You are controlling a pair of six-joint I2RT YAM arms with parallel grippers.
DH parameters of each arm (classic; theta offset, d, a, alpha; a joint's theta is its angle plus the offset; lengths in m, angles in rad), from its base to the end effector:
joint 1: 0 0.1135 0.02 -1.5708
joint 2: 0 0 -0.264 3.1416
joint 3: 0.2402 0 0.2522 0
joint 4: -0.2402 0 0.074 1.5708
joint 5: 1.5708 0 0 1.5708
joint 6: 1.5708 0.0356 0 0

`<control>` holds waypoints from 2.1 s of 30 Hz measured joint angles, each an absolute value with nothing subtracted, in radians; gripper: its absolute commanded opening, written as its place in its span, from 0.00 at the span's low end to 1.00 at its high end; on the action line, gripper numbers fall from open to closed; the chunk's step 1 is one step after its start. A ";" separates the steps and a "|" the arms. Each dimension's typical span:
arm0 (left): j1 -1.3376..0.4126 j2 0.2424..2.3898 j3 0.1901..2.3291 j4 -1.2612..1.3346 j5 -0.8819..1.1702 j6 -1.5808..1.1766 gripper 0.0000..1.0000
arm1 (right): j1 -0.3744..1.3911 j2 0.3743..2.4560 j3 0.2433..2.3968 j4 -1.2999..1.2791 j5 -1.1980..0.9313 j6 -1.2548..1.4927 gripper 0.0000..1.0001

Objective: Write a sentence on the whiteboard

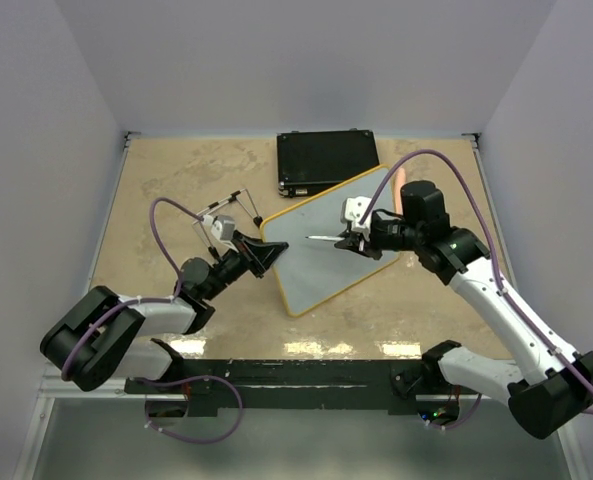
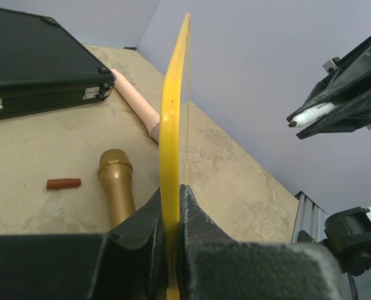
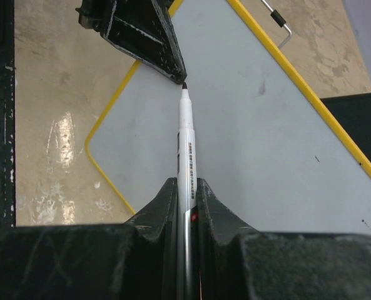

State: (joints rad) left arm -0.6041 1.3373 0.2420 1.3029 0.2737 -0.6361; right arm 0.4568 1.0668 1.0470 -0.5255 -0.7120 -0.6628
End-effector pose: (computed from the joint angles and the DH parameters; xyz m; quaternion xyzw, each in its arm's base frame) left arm 0.1841 -0.1388 0.2023 0.0959 0.6258 -0.5170 0.5761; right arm 0.1916 0.1201 0.3474 -0.5786 0.6013 0.2548 0.4886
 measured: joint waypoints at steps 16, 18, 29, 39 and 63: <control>-0.698 1.312 0.208 1.296 0.133 -0.669 0.00 | 0.500 1.058 0.972 -0.416 -0.757 -0.593 0.00; -0.711 1.303 0.197 1.296 0.115 -0.669 0.00 | 0.502 1.053 0.958 -0.416 -0.767 -0.595 0.00; -0.765 1.238 0.151 1.275 0.047 -0.669 0.00 | 0.503 1.011 0.936 -0.444 -0.785 -0.659 0.00; -0.787 1.219 0.149 1.256 0.013 -0.668 0.00 | 0.487 1.011 0.936 -0.487 -0.812 -0.710 0.00; -0.845 1.153 0.187 1.129 -0.073 -0.643 0.00 | 0.284 1.048 0.982 -0.767 -0.972 -1.042 0.00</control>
State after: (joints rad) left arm -0.8452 1.1530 0.1875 1.1294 -0.0734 -0.6426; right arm 0.2844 1.0477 0.9817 -0.7670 -0.9718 -1.0424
